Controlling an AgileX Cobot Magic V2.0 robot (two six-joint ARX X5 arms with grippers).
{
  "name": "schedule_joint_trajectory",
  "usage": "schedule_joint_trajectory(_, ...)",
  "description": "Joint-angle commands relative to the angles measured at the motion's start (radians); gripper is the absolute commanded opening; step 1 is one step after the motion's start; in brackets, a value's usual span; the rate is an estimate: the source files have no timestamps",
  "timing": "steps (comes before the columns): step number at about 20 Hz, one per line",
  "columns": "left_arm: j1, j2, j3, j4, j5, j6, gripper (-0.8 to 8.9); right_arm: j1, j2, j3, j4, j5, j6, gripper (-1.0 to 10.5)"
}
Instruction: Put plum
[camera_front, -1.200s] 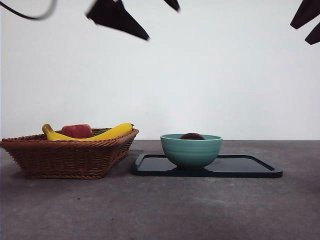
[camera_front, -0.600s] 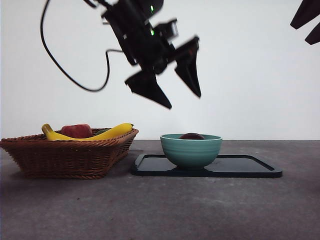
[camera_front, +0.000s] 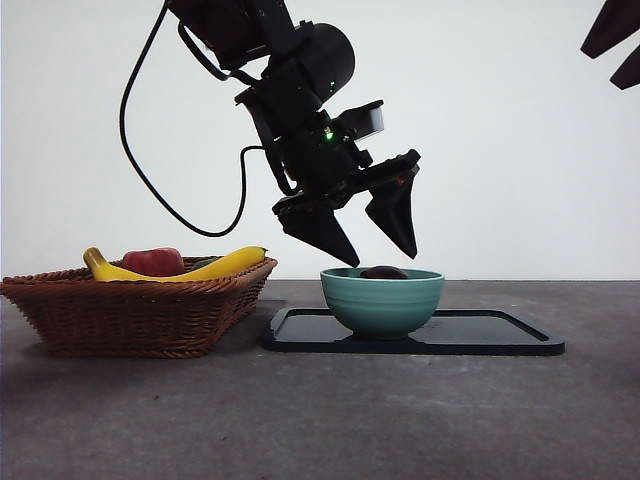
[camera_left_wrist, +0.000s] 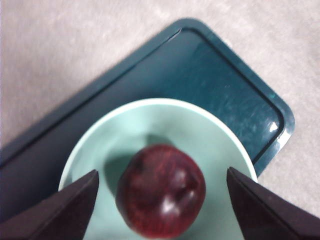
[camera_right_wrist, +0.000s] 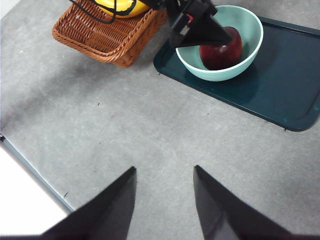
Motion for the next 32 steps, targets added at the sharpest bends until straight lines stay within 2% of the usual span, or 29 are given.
schedule_joint_trajectory(1, -0.011, 0.035, 0.028, 0.014, -0.005, 0.049, 4.0, 0.005, 0.005, 0.006, 0.005, -0.002, 0.003, 1.8)
schedule_joint_trajectory(16, -0.025, 0.095, 0.028, 0.005, -0.006, 0.072, 3.94, 0.005, 0.005, 0.006, 0.005, -0.001, 0.002, 1.8)
schedule_joint_trajectory(21, -0.029, 0.095, 0.028, 0.01, -0.006, 0.075, 2.19, 0.005, 0.005, 0.006, 0.006, 0.0, -0.002, 1.8)
schedule_joint_trajectory(25, -0.029, 0.093, 0.048, 0.003, -0.006, 0.074, 2.03, 0.005, 0.005, 0.006, 0.006, 0.0, -0.003, 1.8)
schedule_joint_trajectory(28, -0.027, 0.088, 0.111, -0.052, -0.005, 0.071, 2.04, 0.005, 0.005, 0.006, 0.006, 0.0, -0.002, 1.8)
schedule_joint_trajectory(32, -0.024, 0.077, 0.272, -0.198, -0.005, 0.071, 2.04, 0.005, 0.005, 0.006, 0.006, 0.0, -0.002, 1.8)
